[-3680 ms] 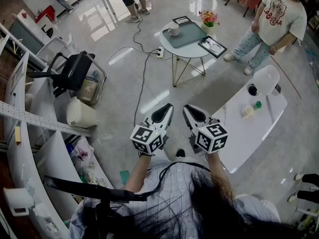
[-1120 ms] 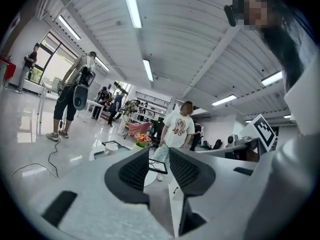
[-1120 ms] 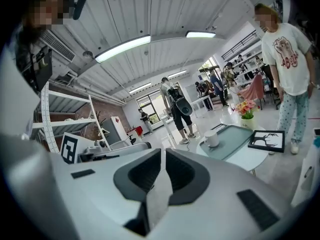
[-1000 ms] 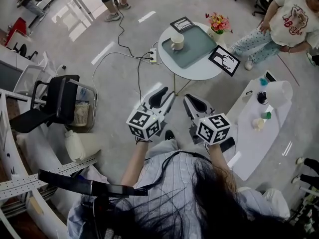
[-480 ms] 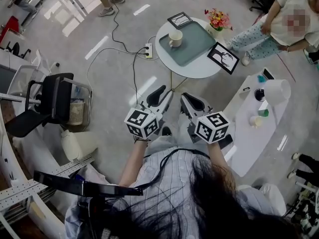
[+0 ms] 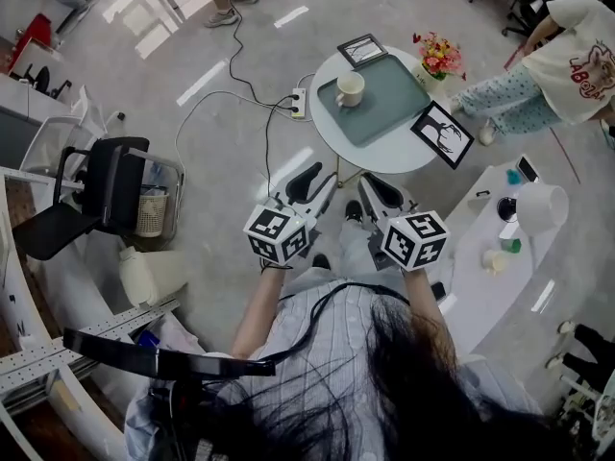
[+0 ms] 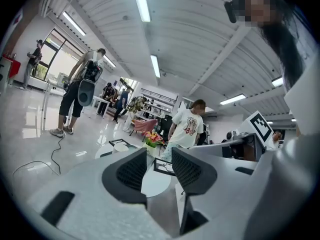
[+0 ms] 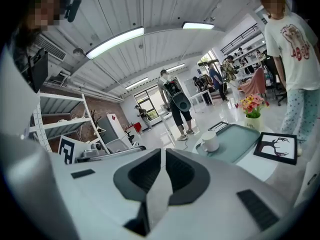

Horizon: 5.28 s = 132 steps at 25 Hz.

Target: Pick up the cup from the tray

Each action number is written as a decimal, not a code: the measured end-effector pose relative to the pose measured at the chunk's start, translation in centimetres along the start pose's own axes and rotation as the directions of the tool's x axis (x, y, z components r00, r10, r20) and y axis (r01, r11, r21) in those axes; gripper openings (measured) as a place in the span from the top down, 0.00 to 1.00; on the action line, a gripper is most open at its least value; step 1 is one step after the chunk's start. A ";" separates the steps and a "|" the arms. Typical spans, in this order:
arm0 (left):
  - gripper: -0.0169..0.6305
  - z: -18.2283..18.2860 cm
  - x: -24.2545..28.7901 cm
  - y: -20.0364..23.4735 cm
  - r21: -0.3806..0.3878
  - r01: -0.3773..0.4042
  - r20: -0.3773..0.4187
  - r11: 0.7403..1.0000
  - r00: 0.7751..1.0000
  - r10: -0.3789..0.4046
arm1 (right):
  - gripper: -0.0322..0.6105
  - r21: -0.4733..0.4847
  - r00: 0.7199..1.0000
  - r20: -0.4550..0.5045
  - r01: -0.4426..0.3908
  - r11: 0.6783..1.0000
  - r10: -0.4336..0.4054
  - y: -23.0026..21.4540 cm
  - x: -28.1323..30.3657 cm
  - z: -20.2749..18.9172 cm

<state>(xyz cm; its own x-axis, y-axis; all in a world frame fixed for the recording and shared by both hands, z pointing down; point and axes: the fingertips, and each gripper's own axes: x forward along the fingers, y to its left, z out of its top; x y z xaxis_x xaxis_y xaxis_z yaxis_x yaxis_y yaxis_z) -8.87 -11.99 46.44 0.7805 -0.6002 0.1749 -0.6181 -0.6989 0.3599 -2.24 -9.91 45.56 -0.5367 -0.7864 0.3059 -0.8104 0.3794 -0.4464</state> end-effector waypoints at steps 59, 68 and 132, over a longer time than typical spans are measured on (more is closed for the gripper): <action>0.29 -8.1 27.4 19.3 0.167 0.026 -0.480 0.986 0.875 0.058 | 0.88 0.102 0.975 -0.223 0.033 0.994 -0.010 -19.6 17.4 7.0; 0.25 -10.3 29.1 20.7 0.140 0.044 -0.518 0.989 0.855 0.035 | 0.88 0.147 0.967 -0.249 0.087 0.985 -0.048 -21.3 17.7 6.1; 0.27 -0.7 21.2 10.7 0.278 -0.134 -0.197 0.951 0.961 0.193 | 0.88 0.134 0.971 -0.232 -0.019 0.991 0.050 -18.8 10.7 2.3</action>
<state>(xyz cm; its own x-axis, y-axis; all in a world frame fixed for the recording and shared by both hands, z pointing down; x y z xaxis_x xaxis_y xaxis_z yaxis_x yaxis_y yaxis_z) 1.11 -31.94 54.60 0.6493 -0.6351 0.4183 -0.7187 -0.6923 0.0644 7.76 -26.61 55.27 -0.6162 -0.6321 0.4699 -0.7614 0.3256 -0.5606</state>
